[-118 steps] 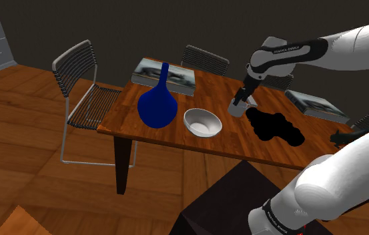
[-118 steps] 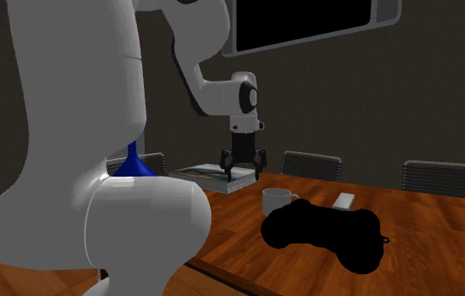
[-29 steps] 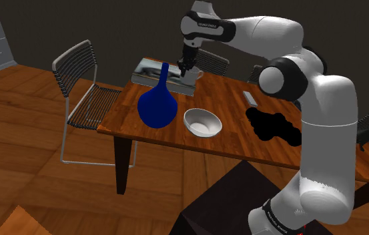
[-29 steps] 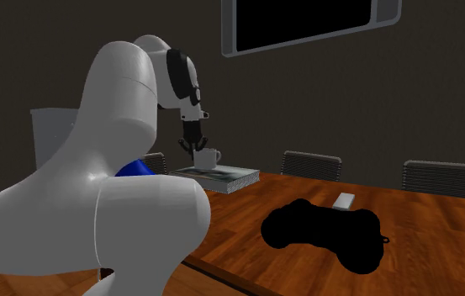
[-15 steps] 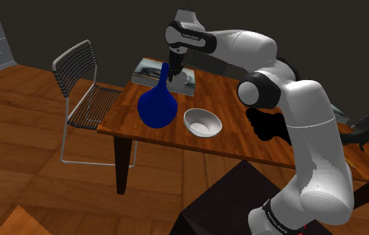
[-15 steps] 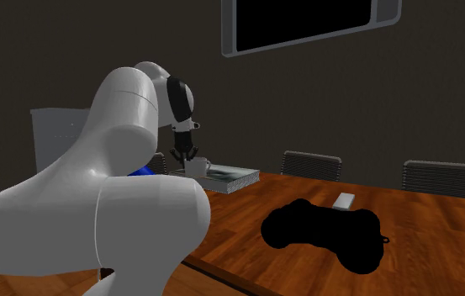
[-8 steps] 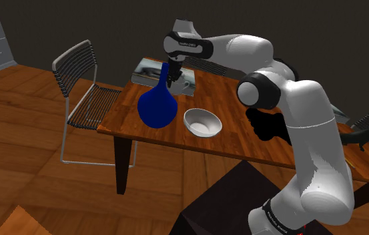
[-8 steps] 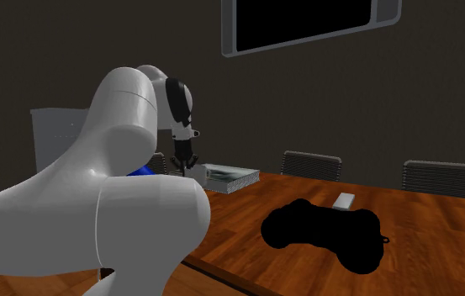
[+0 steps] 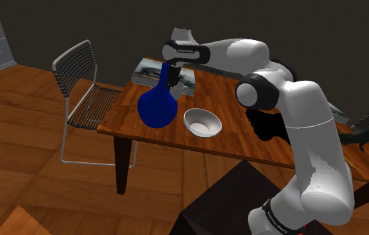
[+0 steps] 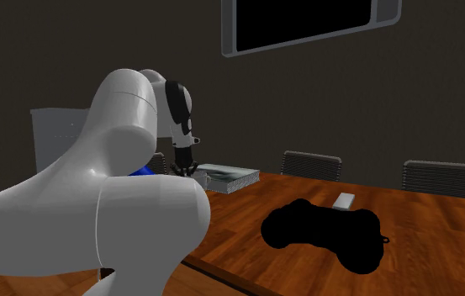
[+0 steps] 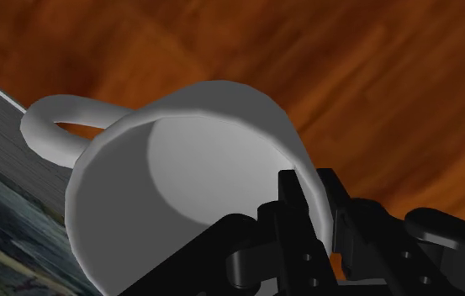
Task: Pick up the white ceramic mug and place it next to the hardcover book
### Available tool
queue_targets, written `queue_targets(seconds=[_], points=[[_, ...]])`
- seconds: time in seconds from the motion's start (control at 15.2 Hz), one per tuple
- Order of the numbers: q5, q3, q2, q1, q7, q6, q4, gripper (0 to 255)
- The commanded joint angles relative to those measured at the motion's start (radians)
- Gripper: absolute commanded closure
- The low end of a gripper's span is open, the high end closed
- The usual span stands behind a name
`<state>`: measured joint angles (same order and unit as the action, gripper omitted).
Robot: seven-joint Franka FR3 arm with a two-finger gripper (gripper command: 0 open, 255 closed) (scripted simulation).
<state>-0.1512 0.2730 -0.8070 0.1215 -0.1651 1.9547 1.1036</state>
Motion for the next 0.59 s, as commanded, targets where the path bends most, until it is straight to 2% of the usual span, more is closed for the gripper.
queue_targets(seconds=[0.0, 0.26, 0.33, 0.53], points=[[0.0, 0.0, 0.0, 0.0, 0.0, 0.003, 0.002, 255], [0.0, 0.0, 0.0, 0.0, 0.0, 0.003, 0.002, 255], [0.0, 0.0, 0.0, 0.0, 0.0, 0.003, 0.002, 0], [0.0, 0.0, 0.0, 0.0, 0.0, 0.003, 0.002, 0]])
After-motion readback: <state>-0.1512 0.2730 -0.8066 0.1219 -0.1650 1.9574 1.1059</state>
